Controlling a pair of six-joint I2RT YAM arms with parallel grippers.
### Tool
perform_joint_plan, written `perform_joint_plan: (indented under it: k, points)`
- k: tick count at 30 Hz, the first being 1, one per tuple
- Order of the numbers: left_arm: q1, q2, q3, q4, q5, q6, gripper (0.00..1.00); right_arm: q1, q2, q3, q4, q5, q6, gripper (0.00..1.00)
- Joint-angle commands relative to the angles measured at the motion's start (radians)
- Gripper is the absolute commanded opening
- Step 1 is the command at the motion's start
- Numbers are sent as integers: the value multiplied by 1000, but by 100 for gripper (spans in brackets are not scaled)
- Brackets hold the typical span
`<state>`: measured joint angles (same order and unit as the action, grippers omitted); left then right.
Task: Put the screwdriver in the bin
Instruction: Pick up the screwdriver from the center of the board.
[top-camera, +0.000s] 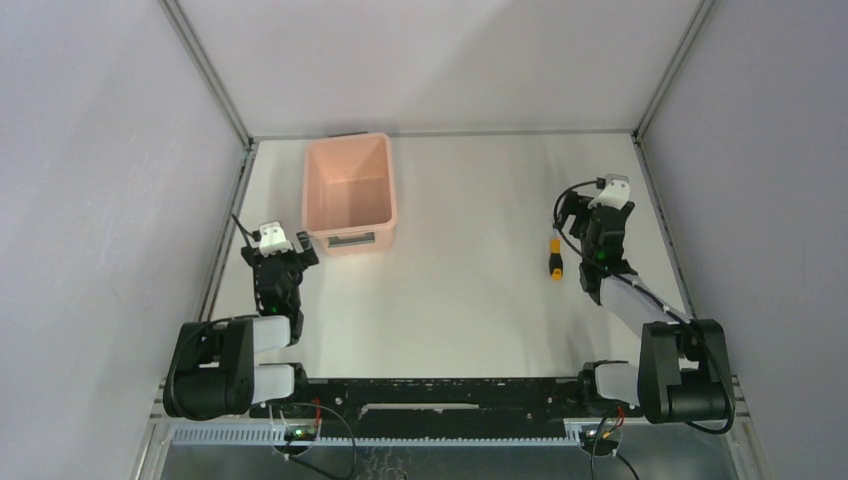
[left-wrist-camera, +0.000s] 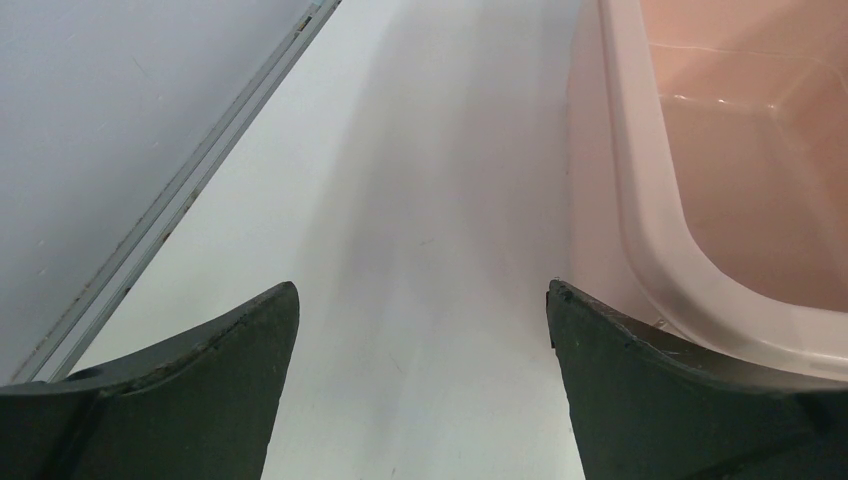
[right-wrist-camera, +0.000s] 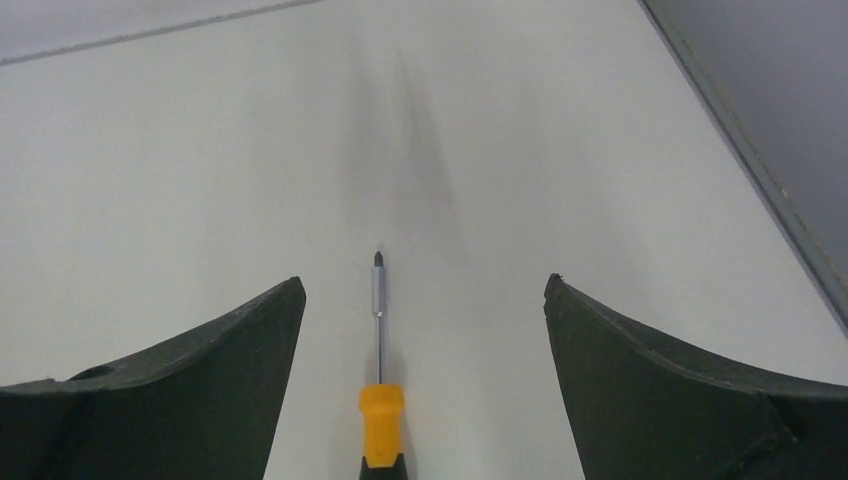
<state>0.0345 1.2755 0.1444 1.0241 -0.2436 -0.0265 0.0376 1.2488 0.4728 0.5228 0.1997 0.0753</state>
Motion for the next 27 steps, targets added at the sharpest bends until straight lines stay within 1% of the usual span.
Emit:
perform_joint_plan:
  k: [1, 6, 10, 12, 16, 19, 22, 27]
  points:
    - [-4, -13, 48, 39, 1, 10, 98, 32, -21, 149, -325, 36, 19, 98]
    - [-4, -14, 47, 39, 1, 10, 98, 67, 32, 341, -657, 35, 49, 96]
    - [-5, -13, 48, 39, 1, 10, 98, 79, 101, 448, -854, -17, 85, 93]
    - [-4, -13, 47, 39, 1, 11, 98, 81, 141, 495, -924, -41, 102, 92]
    - [-5, -13, 48, 38, 1, 10, 98, 97, 252, 566, -1024, -56, 128, 85]
    - [-4, -14, 48, 38, 0, 10, 98, 102, 336, 607, -1067, -46, 137, 81]
    - [-5, -14, 47, 37, 1, 10, 98, 101, 407, 630, -1081, -33, 146, 78]
    - [-5, -15, 47, 36, 1, 10, 98, 95, 514, 685, -1104, -5, 141, 69]
